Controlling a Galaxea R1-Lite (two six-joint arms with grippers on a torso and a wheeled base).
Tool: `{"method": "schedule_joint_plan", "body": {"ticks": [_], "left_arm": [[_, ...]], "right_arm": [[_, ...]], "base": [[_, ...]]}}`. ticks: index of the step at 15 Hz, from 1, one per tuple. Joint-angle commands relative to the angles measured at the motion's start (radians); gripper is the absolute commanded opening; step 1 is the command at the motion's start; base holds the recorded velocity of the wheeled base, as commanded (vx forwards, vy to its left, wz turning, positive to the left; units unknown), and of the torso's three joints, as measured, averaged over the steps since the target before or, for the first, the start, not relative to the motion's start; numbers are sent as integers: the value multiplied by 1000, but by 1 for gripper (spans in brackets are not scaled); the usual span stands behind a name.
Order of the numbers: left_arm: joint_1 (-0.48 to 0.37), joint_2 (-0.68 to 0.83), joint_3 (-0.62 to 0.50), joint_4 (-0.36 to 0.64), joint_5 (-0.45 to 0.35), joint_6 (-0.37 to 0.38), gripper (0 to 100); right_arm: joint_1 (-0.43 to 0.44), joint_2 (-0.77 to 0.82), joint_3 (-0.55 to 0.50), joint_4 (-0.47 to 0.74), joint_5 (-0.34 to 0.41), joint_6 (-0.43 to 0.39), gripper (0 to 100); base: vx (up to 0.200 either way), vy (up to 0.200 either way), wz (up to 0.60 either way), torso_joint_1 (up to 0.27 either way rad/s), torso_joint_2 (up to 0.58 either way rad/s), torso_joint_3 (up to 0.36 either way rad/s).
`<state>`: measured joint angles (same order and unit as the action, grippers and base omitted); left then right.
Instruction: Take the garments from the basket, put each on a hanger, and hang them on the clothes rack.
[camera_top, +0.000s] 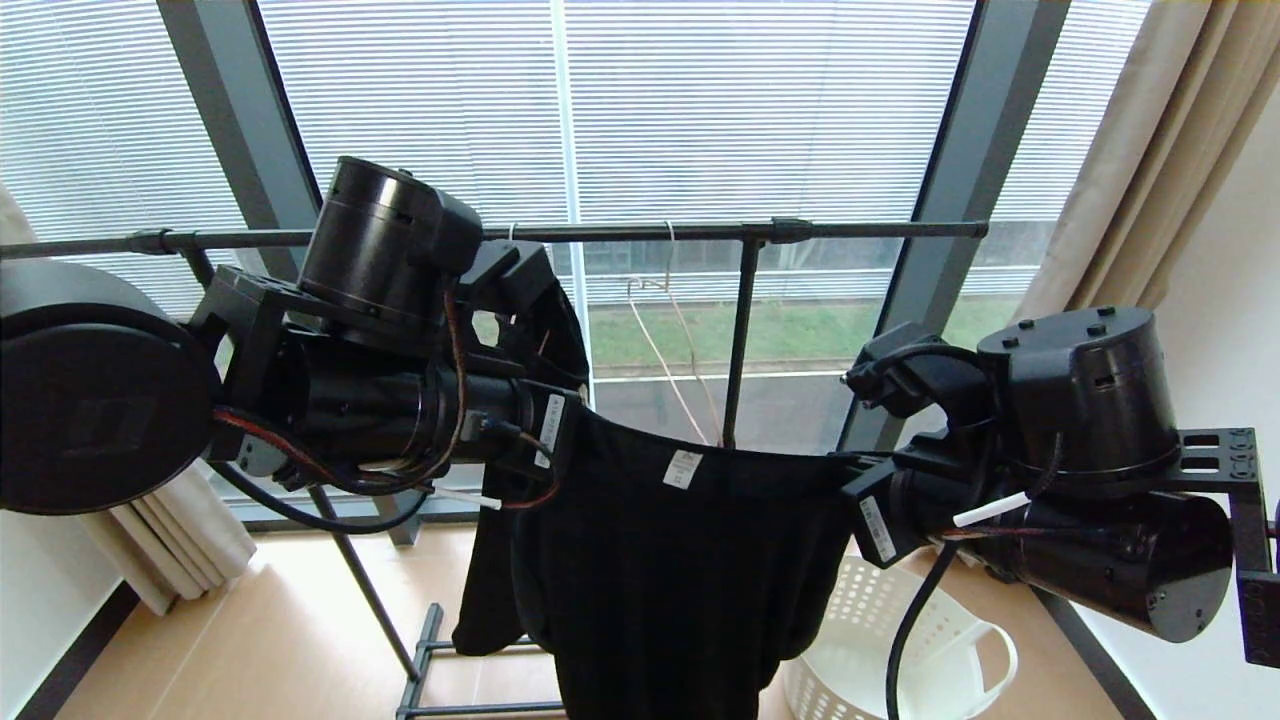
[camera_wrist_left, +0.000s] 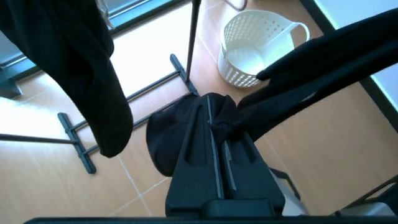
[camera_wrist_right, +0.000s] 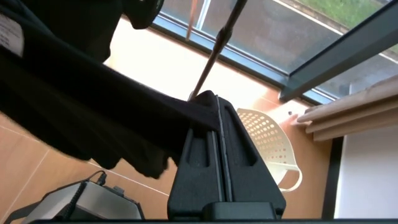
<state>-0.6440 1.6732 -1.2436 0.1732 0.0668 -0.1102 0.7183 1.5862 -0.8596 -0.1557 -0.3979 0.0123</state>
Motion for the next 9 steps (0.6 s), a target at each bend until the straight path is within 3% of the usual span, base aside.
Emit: {"method": "schedule_joint_plan", "body": {"ticks": [1, 3, 5, 9], "left_arm": [[-2, -6, -13, -11, 4, 1, 0], [0, -3, -48, -11, 7, 1, 0], [0, 0, -79, -12, 11, 1, 0], [-2, 19, -122, -8, 33, 3, 0]], "right_arm": [[-2, 3, 19, 1, 17, 1, 100], [-10, -14, 50, 1, 103, -12, 100], [-40, -38, 100, -4, 180, -92, 100], [-83, -78, 231, -197, 425, -204, 100]], "base": [[0, 0, 0, 0, 0, 0], [0, 0, 0, 0, 0, 0], [0, 0, 0, 0, 0, 0], [0, 0, 0, 0, 0, 0]]}}
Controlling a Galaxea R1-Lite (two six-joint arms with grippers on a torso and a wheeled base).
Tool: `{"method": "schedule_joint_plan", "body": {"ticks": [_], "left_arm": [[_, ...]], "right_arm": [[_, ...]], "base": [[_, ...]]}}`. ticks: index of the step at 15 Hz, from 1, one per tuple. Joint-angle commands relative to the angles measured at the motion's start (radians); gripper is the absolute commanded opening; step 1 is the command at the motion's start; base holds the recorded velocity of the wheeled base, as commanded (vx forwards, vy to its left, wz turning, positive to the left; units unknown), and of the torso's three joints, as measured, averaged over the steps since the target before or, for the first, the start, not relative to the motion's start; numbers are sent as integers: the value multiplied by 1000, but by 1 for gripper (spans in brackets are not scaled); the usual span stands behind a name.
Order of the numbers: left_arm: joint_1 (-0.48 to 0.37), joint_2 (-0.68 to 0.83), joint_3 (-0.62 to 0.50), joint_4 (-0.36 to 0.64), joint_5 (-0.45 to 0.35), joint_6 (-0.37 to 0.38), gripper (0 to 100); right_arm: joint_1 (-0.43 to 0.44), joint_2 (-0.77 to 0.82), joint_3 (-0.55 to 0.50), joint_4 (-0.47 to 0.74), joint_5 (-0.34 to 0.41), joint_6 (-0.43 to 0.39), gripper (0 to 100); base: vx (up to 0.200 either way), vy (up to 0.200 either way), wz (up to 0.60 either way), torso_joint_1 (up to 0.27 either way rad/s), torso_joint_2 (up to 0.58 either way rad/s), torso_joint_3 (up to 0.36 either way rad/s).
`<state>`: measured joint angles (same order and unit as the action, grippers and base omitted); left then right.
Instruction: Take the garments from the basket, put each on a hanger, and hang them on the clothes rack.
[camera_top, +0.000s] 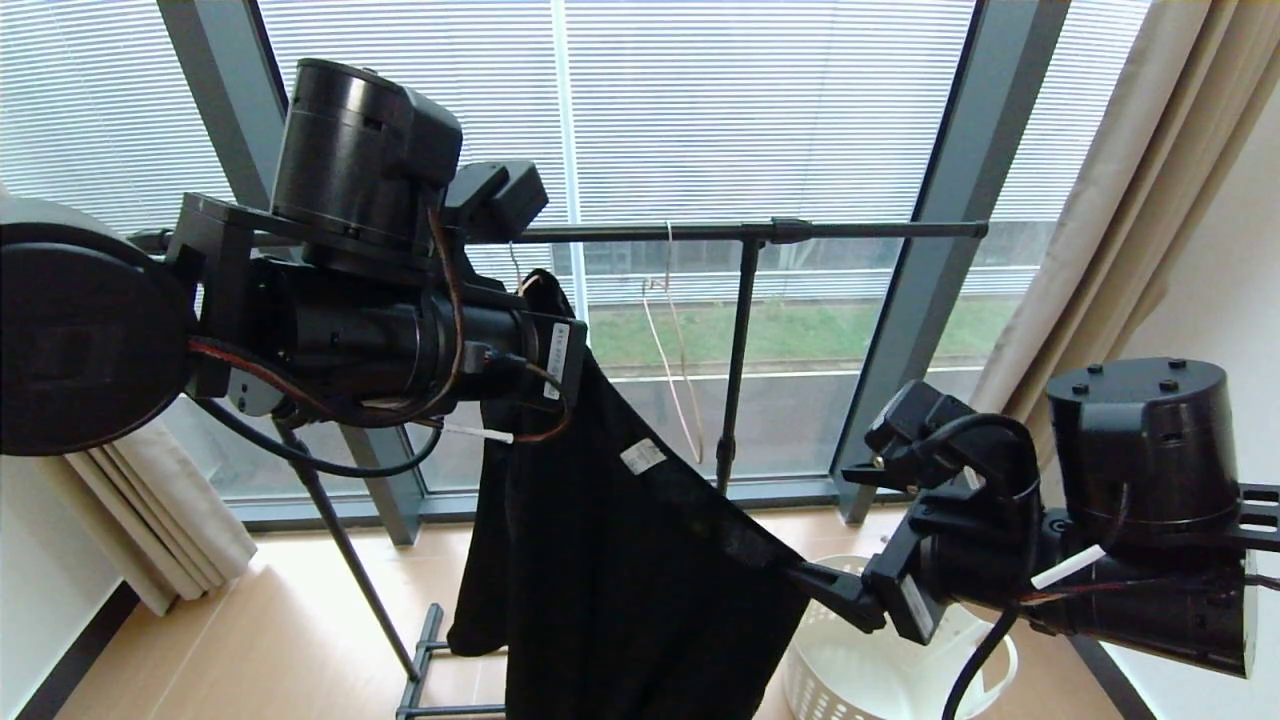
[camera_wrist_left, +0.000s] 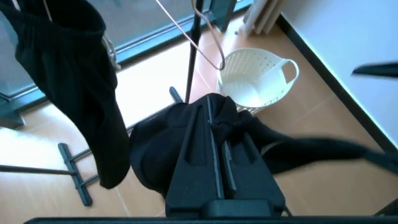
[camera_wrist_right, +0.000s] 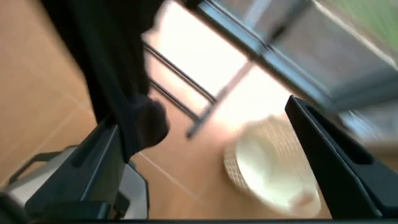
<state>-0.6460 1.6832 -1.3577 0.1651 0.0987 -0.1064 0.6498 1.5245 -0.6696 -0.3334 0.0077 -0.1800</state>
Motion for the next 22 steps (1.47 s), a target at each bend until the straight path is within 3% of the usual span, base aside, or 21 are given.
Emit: {"method": "schedule_joint_plan", "body": {"ticks": [1, 4, 6, 10, 13, 16, 22], "left_arm": [[-6, 16, -9, 1, 9, 1, 0], [-8, 39, -54, 1, 70, 5, 0], [-4, 47, -54, 2, 78, 7, 0], [-58, 36, 12, -1, 75, 60, 0], [-63, -5, 58, -3, 70, 140, 0], [-63, -33, 81, -4, 68, 157, 0], [-77, -43, 92, -4, 67, 175, 0]], "right_arm": [[-13, -13, 70, -72, 57, -13, 100], [-18, -15, 130, -165, 146, -59, 100], [-41, -12, 140, -225, 164, -65, 100], [60, 100, 120, -342, 147, 17, 100], [65, 210, 88, -454, 112, 33, 100], [68, 238, 35, -446, 123, -70, 100], [68, 379, -85, -444, 129, -115, 100]], "base": [[0, 0, 0, 0, 0, 0], [0, 0, 0, 0, 0, 0], [0, 0, 0, 0, 0, 0], [0, 0, 0, 0, 0, 0], [0, 0, 0, 0, 0, 0], [0, 0, 0, 0, 0, 0], [0, 0, 0, 0, 0, 0]]}}
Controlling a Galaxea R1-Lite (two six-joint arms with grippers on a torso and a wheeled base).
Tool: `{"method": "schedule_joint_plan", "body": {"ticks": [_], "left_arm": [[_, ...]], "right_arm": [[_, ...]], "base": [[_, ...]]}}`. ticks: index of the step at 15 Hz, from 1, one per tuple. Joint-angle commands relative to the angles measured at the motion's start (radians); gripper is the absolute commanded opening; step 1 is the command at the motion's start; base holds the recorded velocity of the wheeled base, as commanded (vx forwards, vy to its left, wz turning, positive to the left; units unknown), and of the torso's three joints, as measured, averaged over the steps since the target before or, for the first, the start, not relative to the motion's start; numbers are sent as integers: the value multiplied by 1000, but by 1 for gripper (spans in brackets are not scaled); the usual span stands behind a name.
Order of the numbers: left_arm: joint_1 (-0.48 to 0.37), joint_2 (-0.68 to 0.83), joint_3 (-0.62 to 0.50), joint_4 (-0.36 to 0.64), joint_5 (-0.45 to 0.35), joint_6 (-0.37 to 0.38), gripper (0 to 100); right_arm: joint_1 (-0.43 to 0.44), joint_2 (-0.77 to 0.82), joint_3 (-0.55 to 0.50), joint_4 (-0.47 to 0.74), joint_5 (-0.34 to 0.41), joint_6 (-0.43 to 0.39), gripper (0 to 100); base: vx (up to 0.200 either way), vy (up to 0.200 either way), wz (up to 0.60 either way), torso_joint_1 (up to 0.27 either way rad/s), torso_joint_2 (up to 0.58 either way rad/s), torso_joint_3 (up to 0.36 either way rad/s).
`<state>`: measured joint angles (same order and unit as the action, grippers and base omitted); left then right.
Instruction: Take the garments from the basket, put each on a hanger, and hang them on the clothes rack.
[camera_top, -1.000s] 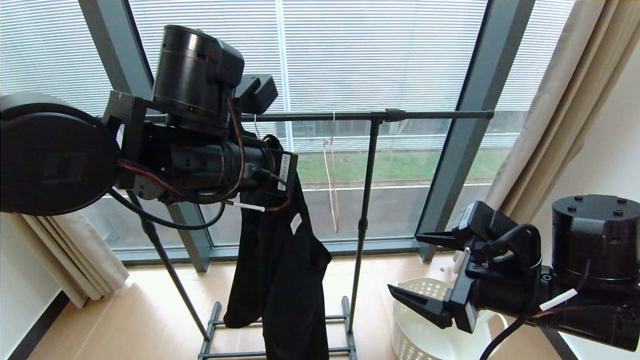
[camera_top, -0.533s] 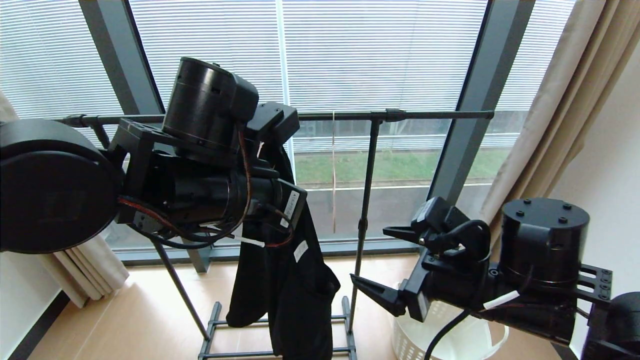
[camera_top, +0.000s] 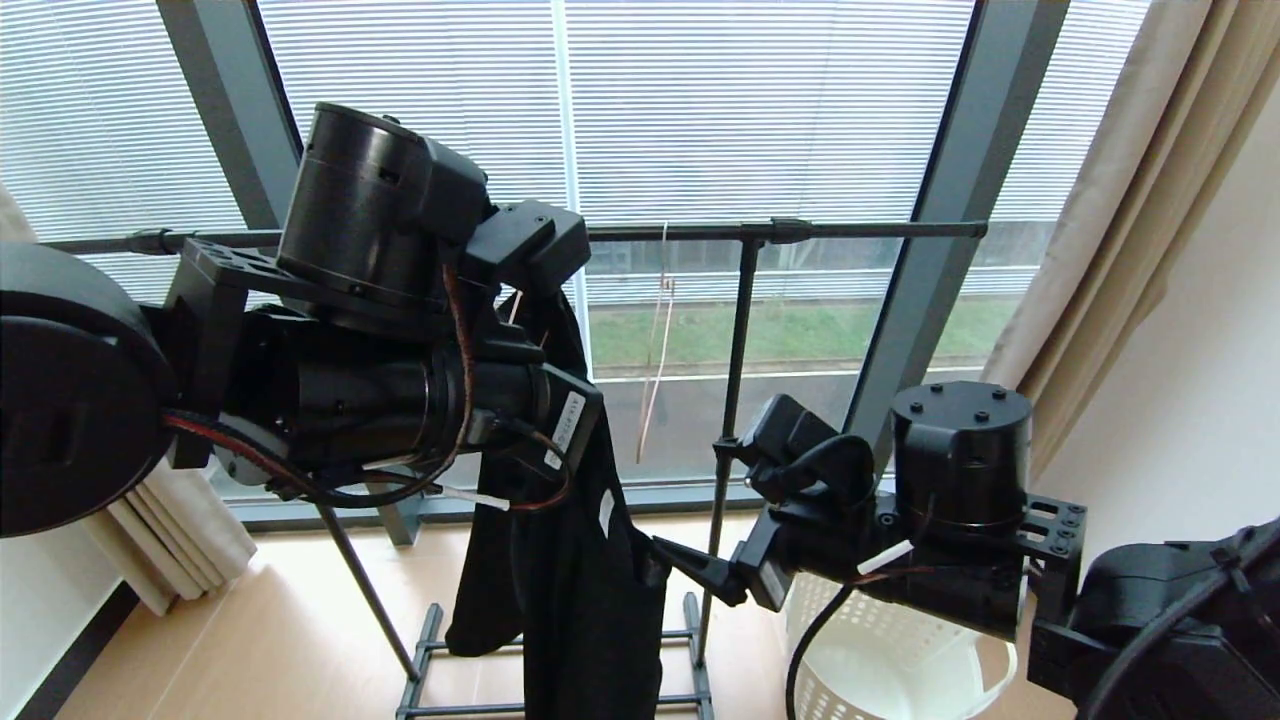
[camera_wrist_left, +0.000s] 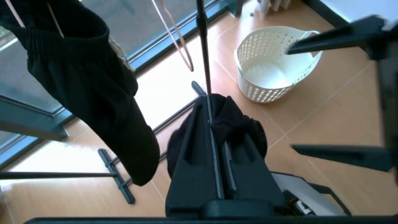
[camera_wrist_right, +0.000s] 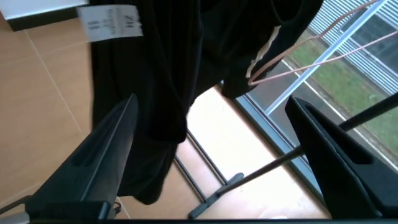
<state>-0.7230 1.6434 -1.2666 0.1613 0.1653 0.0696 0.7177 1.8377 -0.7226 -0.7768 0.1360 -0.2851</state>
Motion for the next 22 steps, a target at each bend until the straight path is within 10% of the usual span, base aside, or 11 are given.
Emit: {"method": "schedule_joint_plan", "body": {"ticks": [1, 4, 22], "left_arm": [[0, -4, 6, 0, -1, 6, 0], [5, -10, 30, 0, -1, 33, 0], [14, -28, 32, 0, -1, 96, 0]], "right_arm": [[0, 77, -49, -1, 5, -11, 100], [0, 25, -78, 2, 105, -9, 100], [-15, 172, -98, -2, 103, -14, 100]], "base": [[0, 0, 0, 0, 0, 0], [0, 0, 0, 0, 0, 0], [0, 0, 0, 0, 0, 0]]}}
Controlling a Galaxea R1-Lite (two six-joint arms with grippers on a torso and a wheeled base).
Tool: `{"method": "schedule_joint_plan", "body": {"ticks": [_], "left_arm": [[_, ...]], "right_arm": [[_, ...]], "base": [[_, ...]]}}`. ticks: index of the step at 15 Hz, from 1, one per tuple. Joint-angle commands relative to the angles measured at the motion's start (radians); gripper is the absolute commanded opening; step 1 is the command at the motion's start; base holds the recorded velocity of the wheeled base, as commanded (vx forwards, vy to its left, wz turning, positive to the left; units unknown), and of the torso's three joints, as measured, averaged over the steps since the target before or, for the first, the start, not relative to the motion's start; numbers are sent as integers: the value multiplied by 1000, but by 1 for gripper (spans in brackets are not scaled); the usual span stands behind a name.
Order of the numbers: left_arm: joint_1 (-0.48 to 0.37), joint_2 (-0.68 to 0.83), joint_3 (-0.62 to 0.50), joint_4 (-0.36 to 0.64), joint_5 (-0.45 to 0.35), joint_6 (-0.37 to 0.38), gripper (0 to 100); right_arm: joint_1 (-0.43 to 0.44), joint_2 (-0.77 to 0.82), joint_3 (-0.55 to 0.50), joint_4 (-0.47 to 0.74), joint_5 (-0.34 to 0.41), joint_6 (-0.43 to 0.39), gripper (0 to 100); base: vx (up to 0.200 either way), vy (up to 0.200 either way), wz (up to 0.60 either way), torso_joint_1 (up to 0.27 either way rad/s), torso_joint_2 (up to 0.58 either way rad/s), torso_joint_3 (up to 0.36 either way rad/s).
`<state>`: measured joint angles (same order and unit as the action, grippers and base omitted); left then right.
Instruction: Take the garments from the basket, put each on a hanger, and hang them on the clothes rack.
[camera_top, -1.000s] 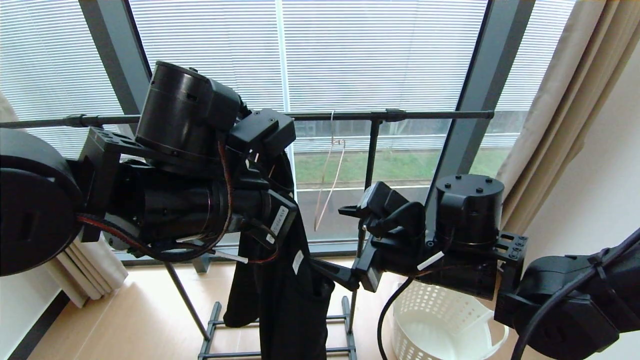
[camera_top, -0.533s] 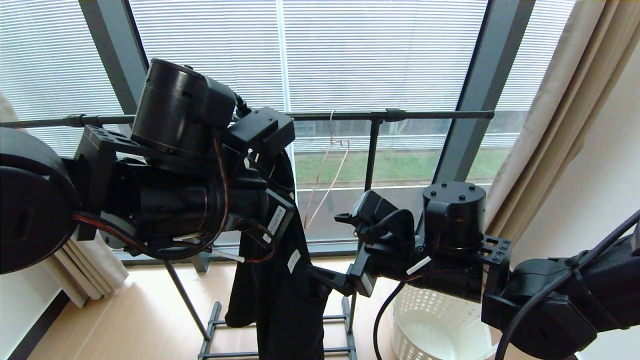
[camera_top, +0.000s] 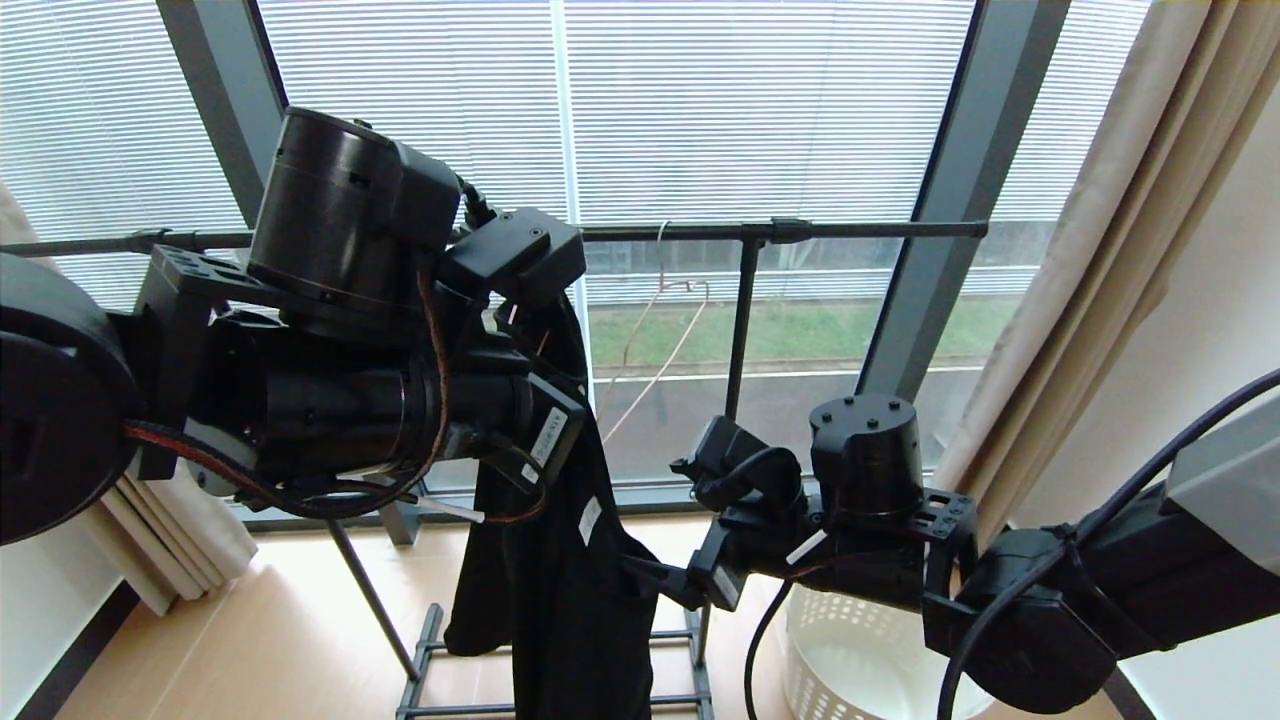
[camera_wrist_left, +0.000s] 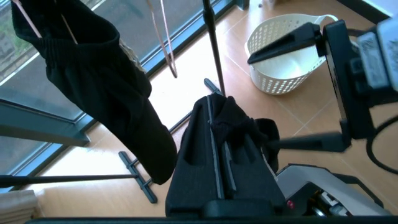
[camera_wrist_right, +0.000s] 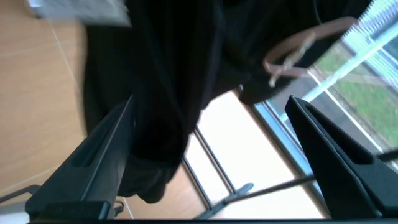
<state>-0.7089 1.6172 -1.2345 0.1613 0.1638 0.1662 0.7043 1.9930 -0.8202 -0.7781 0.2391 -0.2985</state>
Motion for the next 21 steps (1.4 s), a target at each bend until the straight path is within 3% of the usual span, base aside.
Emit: {"method": "schedule_joint_plan", "body": {"ticks": [1, 6, 21], "left_arm": [[-1, -2, 0, 0, 0, -1, 0], [-1, -5, 1, 0, 0, -1, 0], [-1, -30, 43, -3, 0, -2, 0]], "right_arm": [[0, 18, -2, -1, 0, -2, 100], [29, 50, -40, 2, -8, -31, 100], [23, 101, -137, -10, -192, -8, 100]], "base": [[0, 0, 0, 0, 0, 0], [0, 0, 0, 0, 0, 0], [0, 0, 0, 0, 0, 0]]}}
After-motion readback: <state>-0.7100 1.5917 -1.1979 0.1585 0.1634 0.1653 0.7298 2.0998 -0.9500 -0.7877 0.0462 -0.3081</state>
